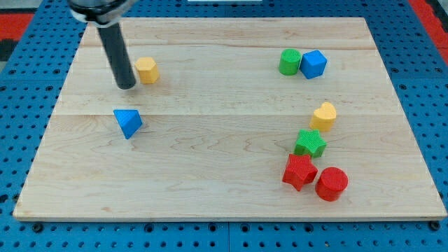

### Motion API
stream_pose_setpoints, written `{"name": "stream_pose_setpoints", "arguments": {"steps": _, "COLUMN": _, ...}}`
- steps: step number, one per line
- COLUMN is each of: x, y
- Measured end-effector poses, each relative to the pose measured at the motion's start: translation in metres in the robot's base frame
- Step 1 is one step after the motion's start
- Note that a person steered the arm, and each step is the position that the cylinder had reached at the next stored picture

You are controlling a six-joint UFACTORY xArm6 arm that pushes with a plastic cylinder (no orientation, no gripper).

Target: Move the yellow hexagon top of the green circle

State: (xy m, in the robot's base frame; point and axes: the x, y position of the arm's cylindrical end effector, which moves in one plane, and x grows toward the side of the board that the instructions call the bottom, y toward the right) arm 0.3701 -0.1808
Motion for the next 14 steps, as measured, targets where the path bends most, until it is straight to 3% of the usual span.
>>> {"name": "stream_pose_setpoints", "arguments": {"steps": 1, "x": -0.026, "y": 0.022}}
{"name": "stream_pose_setpoints", "arguments": {"steps": 4, "x": -0.03, "y": 0.204}}
{"name": "stream_pose_setpoints", "arguments": {"steps": 5, "x": -0.036, "y": 0.164}}
{"name": "stream_pose_setpoints", "arguments": {"steps": 6, "x": -0.052, "y": 0.165}}
{"name": "stream_pose_setpoints", "arguments": {"steps": 7, "x": -0.052, "y": 0.26}}
{"name": "stream_pose_setpoints", "arguments": {"steps": 8, "x": -0.006, "y": 0.236}}
{"name": "stream_pose_setpoints", "arguments": {"steps": 9, "x": 0.069, "y": 0.236}}
{"name": "stream_pose_setpoints", "arguments": {"steps": 10, "x": 0.139, "y": 0.182}}
{"name": "stream_pose_setpoints", "arguments": {"steps": 11, "x": 0.145, "y": 0.091}}
{"name": "stream_pose_setpoints", "arguments": {"steps": 12, "x": 0.104, "y": 0.026}}
{"name": "stream_pose_setpoints", "arguments": {"steps": 14, "x": 0.07, "y": 0.022}}
